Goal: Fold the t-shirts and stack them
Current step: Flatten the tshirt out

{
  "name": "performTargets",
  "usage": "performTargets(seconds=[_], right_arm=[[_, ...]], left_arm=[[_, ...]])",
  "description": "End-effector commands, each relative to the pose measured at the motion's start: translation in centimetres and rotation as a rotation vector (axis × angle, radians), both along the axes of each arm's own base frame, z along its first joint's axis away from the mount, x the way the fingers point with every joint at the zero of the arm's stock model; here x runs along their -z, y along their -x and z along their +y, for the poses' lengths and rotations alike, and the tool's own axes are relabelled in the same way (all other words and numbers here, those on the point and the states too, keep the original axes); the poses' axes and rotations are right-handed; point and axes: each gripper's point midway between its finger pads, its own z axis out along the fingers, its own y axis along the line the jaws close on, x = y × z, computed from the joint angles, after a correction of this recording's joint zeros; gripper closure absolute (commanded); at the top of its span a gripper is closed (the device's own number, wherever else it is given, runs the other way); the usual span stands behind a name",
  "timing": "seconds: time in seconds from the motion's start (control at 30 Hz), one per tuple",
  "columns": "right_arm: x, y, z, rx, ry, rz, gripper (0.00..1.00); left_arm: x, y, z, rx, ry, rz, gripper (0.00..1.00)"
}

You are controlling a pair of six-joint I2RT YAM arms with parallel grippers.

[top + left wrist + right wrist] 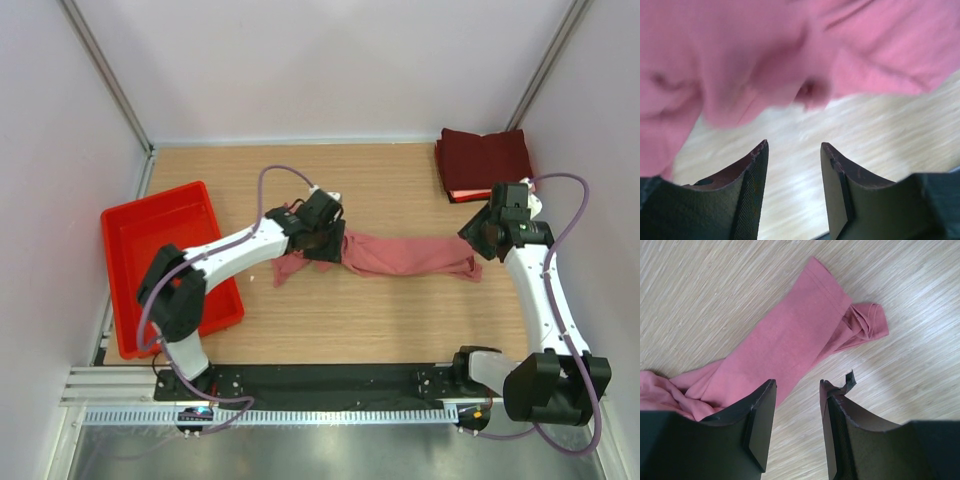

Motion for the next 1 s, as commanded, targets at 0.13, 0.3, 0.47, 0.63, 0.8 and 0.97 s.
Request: performTargets(seconds=[0.13, 0.3, 0.47, 0.63, 0.8, 0.97], right_arm=[[-1.6, -0.6, 0.7, -0.036, -0.019, -0.062, 0.52], [-1.1, -0.5, 1.0, -0.057, -0.029, -0.052, 0.52], [-1.1, -0.4, 1.0, -0.069, -0.024, -0.052, 0.52], [-1.5, -0.3, 1.3, -0.080, -0.033, -0.064, 0.52], [-1.5, 0.2, 1.4, -0.082, -0.033, -0.070, 0.52], [1.0, 2.4, 1.1, -0.038, -0.035, 0.001, 0.52]], left_arm=[[-2.4, 2.5, 4.5, -0.110, 0.053, -0.091, 0.54], [0.9, 1.9, 4.6, -0.188, 0.102, -0.063, 0.49], [2.9, 1.0, 4.4, -0.262, 0.161, -0.054, 0.47], [4.5, -0.3, 3.7, -0.293, 0.185, -0.067, 0.47], [5.4, -1.6, 3.9, -0.337, 0.187, -0.090, 0.47], [5.2, -2.0, 3.3, -0.335, 0.206, -0.086, 0.58]])
